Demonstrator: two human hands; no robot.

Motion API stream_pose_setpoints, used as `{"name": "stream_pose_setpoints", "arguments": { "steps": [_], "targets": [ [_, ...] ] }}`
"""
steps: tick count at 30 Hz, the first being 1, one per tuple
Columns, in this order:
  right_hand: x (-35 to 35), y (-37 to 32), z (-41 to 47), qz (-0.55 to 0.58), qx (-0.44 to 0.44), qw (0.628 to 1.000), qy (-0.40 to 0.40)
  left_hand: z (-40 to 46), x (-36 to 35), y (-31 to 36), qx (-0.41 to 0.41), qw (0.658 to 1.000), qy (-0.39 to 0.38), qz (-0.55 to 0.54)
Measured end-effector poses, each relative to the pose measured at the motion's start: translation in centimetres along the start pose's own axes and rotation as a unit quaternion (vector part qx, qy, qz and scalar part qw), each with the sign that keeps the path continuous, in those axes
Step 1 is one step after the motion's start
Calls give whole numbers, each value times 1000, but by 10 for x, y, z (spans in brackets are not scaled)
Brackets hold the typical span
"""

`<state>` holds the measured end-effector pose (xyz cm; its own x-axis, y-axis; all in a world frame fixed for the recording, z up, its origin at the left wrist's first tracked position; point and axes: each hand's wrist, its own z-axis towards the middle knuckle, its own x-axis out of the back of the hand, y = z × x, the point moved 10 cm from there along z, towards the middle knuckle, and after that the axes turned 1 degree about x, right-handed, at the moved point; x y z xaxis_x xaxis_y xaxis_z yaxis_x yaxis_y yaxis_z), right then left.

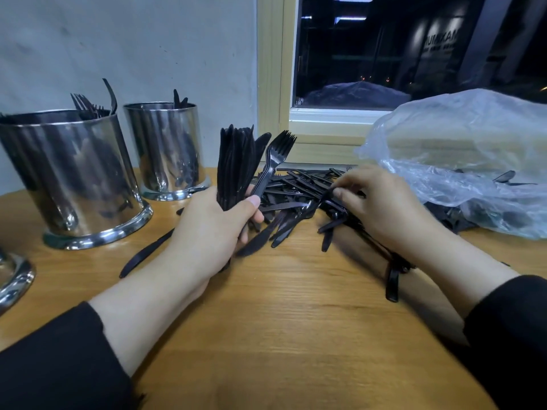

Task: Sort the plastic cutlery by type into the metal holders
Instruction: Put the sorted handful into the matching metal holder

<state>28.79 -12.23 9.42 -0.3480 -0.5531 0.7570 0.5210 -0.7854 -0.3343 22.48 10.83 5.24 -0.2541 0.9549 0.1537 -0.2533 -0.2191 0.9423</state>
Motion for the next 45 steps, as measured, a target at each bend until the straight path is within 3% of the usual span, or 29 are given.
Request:
{"name": "stream_pose_setpoints", "arguments": {
  "steps": [5,10,21,32,45],
  "targets": [
    [62,-12,-2,41,38,995,88,-1,1,8,-21,1000,6,16],
    [73,-15,-23,80,61,995,-8,-7,-12,8,-10,999,-29,29],
    [68,-2,-35,244,36,969,-1,-35,-77,12,8,987,-155,41],
    [74,18,-37,259,8,965,46,-39,-92,3,34,981,-192,-15],
    [57,20,-40,200,-19,979,22,-42,-92,4,34,977,-209,10]
  ]
}}
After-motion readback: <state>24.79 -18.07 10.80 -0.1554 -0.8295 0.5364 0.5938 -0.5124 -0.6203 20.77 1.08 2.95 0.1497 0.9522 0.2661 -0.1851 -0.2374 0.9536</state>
